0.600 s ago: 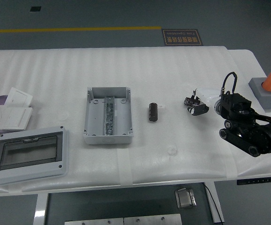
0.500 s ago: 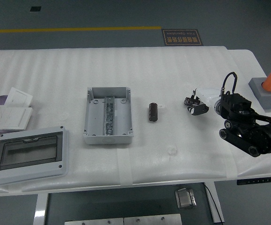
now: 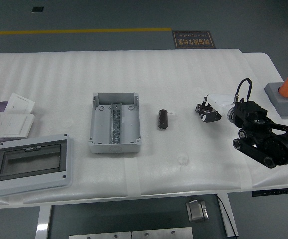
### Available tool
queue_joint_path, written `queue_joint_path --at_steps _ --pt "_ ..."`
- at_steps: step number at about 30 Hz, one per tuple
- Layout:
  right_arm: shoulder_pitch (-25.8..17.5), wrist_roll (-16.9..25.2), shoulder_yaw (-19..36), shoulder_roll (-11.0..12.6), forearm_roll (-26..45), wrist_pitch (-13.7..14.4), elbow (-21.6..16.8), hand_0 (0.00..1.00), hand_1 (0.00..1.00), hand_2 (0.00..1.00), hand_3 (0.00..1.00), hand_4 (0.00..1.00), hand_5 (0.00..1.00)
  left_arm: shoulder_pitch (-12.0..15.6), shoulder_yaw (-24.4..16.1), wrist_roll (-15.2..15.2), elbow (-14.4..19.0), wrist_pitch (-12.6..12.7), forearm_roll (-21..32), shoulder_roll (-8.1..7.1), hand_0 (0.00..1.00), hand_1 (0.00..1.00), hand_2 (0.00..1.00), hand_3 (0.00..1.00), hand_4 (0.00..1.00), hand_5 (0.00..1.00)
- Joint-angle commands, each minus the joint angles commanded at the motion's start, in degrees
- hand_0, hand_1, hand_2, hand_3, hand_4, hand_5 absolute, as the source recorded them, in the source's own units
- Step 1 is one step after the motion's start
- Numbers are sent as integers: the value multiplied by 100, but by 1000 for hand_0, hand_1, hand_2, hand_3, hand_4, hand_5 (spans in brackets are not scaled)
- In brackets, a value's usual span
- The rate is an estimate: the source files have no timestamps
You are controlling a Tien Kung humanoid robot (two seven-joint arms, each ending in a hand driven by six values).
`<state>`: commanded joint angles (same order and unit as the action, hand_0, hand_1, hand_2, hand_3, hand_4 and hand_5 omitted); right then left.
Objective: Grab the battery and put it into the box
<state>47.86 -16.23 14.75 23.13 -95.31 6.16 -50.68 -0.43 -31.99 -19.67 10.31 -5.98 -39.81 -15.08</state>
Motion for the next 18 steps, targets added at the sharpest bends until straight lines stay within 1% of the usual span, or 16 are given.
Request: queue_joint_path --at_steps 3,11,16,18 --pt "-8 25 2 10 -21 50 -9 634 609 608 690 507 387 -2 -6 6 0 0 -4 1 667 682 567 591 518 424" --pt "-27 75 91 44 -103 157 -103 625 604 598 689 512 396 -9 -16 21 0 1 -11 2 667 683 567 591 515 424" --pt "-71 45 308 93 -220 179 -324 616 595 590 688 518 400 -9 -46 17 0 0 -40 3 668 683 568 591 513 423" --pt "-104 9 443 110 -295 179 -484 616 595 590 688 518 400 -6 -55 14 0 0 -46 7 668 683 568 591 513 423"
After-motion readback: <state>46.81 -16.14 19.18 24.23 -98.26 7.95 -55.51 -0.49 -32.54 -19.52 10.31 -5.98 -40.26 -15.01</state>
